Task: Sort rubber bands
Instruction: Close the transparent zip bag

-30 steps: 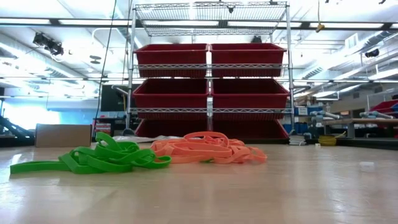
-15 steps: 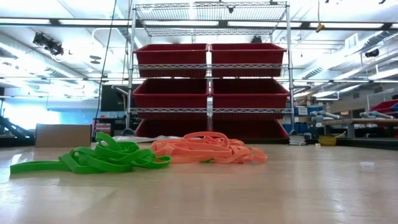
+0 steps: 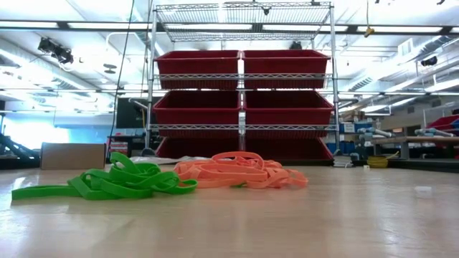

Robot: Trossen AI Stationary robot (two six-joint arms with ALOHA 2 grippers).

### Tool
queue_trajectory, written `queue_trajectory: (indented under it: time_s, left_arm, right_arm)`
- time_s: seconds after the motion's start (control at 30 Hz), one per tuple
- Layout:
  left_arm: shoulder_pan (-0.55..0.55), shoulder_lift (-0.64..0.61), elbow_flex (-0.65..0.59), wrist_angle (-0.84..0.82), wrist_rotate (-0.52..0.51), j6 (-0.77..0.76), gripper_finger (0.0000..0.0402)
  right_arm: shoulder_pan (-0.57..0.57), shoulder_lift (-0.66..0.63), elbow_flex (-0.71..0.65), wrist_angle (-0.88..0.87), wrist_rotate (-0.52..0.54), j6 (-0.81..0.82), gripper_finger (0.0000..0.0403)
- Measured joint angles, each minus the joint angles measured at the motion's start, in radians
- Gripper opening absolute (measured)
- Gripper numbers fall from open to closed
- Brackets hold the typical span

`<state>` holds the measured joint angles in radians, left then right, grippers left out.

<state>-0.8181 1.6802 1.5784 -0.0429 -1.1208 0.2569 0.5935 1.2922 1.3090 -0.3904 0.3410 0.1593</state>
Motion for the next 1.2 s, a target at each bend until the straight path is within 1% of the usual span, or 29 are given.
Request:
queue_trajectory:
  time_s: [0.17,0.33,0.47,0.6,0.67,0.9,1.2]
  left_arm:
    - [0.014,0.000,0.000,0.009,0.035,0.003,0.0000]
    - [0.019,0.000,0.000,0.008,0.050,0.004,0.0000]
    - [0.020,0.000,0.000,0.001,0.051,0.004,0.0000]
    - [0.018,0.000,0.000,-0.020,0.041,0.001,0.0000]
    - [0.013,0.000,0.000,-0.051,0.032,-0.016,0.0000]
    - [0.006,0.000,0.000,-0.230,0.026,-0.207,0.0000]
    - [-0.015,0.000,0.000,-0.309,-0.012,-0.290,0.0000]
  right_arm:
    - [-0.014,0.018,-0.001,-0.002,-0.019,-0.002,0.0146]
    - [-0.021,0.025,0.000,0.006,-0.019,-0.007,0.0117]
    - [-0.021,0.024,0.000,0.007,-0.016,-0.023,0.0079]
    - [-0.021,0.024,0.000,-0.017,-0.011,-0.026,0.0024]
    - [-0.020,0.024,0.000,-0.042,-0.003,-0.029,0.0007]
    - [-0.017,0.024,0.000,-0.092,0.008,0.003,0.0002]
    - [-0.017,0.022,0.000,-0.099,0.031,0.009,0.0001]
